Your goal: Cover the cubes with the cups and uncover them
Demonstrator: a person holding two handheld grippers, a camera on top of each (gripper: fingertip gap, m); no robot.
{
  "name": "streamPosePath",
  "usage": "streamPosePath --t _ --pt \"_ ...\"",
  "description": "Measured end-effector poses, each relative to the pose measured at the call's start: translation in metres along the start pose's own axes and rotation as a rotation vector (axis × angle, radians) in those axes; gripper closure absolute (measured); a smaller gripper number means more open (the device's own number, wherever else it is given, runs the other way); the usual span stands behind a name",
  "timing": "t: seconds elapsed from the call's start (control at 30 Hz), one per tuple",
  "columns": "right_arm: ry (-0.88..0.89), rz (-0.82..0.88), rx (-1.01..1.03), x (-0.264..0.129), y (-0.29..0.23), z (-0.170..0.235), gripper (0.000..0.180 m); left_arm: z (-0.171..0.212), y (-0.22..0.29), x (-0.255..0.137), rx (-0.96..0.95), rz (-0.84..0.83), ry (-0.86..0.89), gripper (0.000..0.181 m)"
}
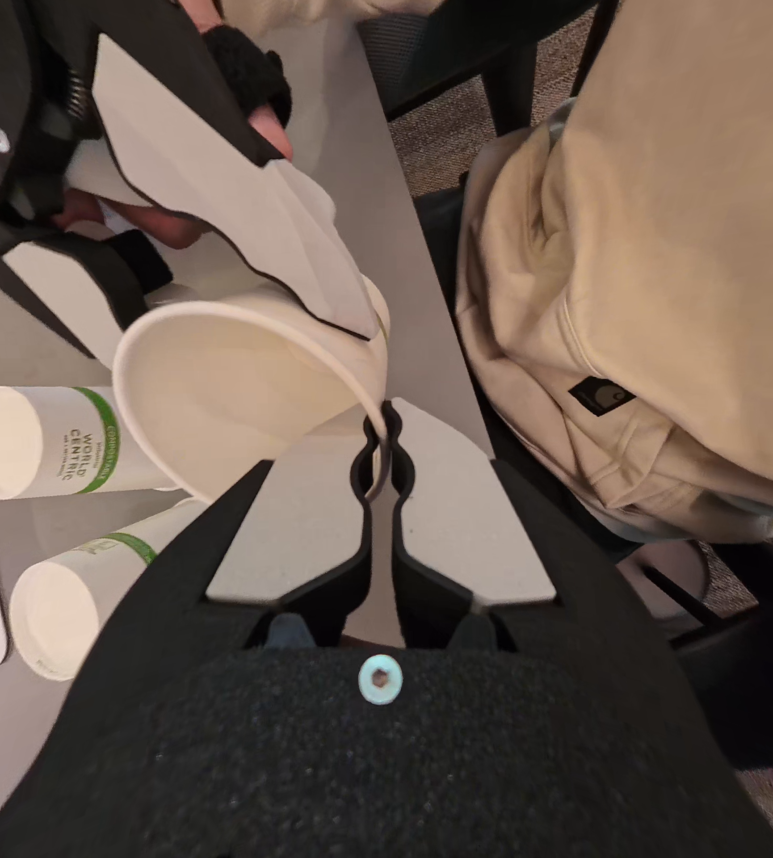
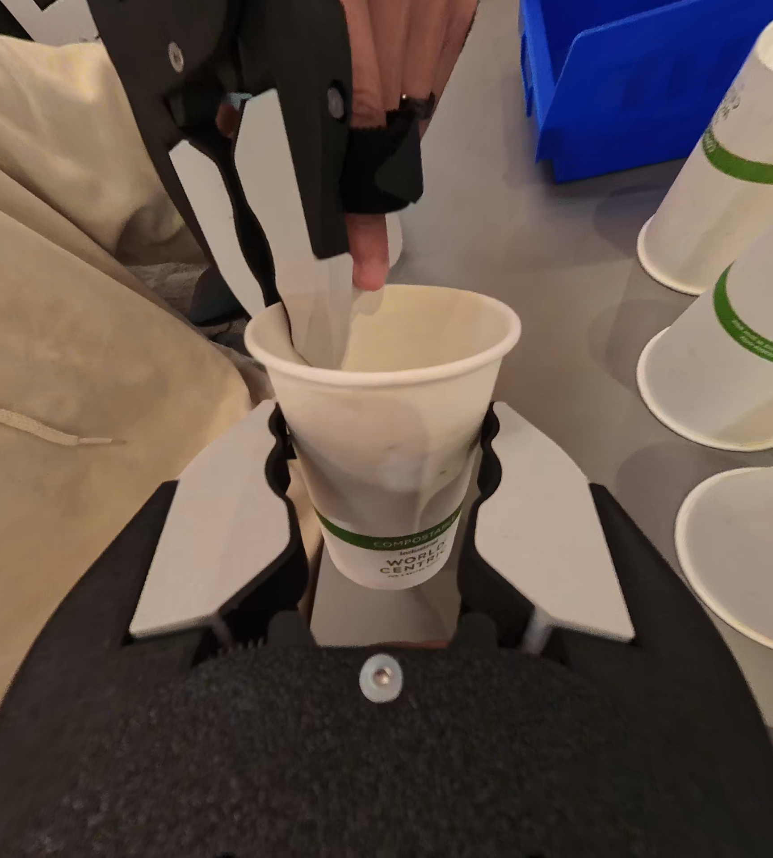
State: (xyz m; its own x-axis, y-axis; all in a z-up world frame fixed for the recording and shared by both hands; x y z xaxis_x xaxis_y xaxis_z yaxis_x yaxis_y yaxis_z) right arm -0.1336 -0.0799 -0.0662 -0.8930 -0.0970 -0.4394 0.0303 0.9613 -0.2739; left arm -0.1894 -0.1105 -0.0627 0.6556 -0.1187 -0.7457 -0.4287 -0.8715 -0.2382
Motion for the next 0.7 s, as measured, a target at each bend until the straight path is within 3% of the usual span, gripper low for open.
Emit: streamPosePath --t 0.1,0.2,0.27,0.37,0.43,0.53,0.6,0.7 --pt "0.064 0.073 0.017 -0.012 0.009 -0.002 0.099 -0.002 -0.013 -0.009 -0.034 -0.143 0.058 0.163" --pt "0.16 0.238 0.051 -0.033 0.022 0.004 0.099 0.0 -0.03 -0.032 -0.177 -0.33 0.232 0.146" --pt "0.279 0.375 0.078 -0.05 0.029 0.008 0.098 0.009 -0.044 -0.048 -0.381 -0.495 0.385 0.135" --pt "0.493 0.573 0.128 -0.072 0.033 0.016 0.098 0.036 -0.051 -0.057 -0.72 -0.757 0.545 0.098" --pt "0.613 0.666 0.145 -0.079 0.031 0.022 0.097 0.054 -0.043 -0.052 -0.844 -0.884 0.59 0.097" --pt "0.643 0.841 0.12 -0.085 0.029 0.035 0.097 0.076 -0.035 -0.048 -0.882 -1.035 0.497 0.099" --pt "0.596 0.999 0.14 -0.096 0.03 0.055 0.097 0.08 -0.031 -0.042 -0.908 -1.026 0.517 0.105" --pt "0.538 1.079 0.175 -0.108 0.026 0.085 0.097 0.08 -0.029 -0.038 -0.92 -0.989 0.52 0.105"
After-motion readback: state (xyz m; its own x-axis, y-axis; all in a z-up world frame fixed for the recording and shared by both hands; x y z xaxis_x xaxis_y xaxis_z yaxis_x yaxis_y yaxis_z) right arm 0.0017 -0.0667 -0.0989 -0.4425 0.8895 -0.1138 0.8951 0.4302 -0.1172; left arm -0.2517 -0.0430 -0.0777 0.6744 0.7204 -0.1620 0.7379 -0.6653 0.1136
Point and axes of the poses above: each gripper's, where its closed fingertips meet, x out along the fingers, z out of its underside, y = z × x across the jaws, the point moved 3 cm from there along -x, back along the fingers, and after that the axes turned 7 degrees about y, right-handed, at the moved point
